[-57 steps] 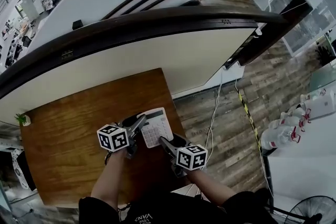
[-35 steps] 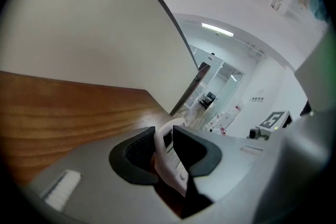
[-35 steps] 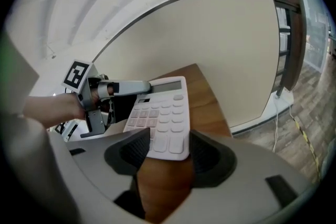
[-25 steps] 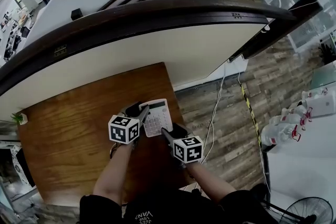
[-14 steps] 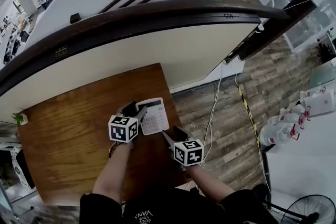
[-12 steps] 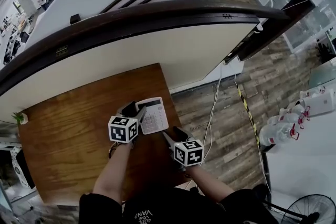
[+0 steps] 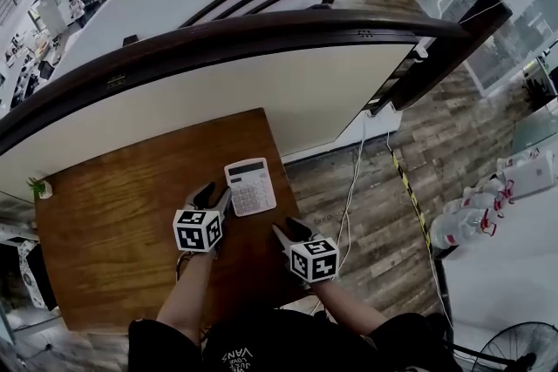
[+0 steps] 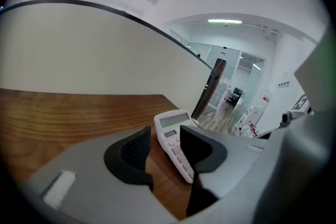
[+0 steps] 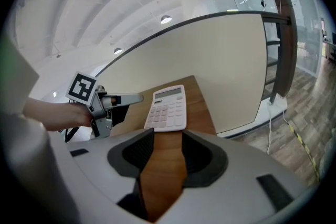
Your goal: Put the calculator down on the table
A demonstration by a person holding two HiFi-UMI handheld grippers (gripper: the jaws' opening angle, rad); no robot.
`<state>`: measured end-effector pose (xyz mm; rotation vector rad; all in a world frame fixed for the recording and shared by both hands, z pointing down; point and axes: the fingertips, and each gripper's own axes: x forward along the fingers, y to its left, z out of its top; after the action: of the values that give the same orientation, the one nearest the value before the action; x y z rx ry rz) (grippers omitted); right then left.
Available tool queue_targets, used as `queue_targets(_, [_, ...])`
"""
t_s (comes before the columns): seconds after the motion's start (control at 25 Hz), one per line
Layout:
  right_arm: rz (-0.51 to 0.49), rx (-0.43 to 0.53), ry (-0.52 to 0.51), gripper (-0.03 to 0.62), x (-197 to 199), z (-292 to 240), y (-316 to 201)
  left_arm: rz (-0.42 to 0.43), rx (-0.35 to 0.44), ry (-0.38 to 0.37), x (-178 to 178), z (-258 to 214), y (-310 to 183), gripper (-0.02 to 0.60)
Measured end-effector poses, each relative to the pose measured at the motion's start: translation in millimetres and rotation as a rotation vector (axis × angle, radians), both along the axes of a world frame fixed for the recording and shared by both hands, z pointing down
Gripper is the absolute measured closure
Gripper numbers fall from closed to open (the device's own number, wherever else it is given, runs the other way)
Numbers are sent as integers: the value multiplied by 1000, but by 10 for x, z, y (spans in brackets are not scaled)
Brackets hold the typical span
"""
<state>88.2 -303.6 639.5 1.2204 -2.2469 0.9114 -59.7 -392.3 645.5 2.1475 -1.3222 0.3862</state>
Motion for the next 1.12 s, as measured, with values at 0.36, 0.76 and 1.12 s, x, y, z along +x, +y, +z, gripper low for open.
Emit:
queue_targets(0.36, [-35,61,18,531,60,-179,316,-14,56,-18,51,-235,551,552])
queue_targets(0.76, [-28,124,-13,565,122,-382,737,19,97,36,242,-467,1241,571])
queue_targets(1.12, [-17,156,-33,574,273,-504,1285,41,112,56,398,-588,1887,571])
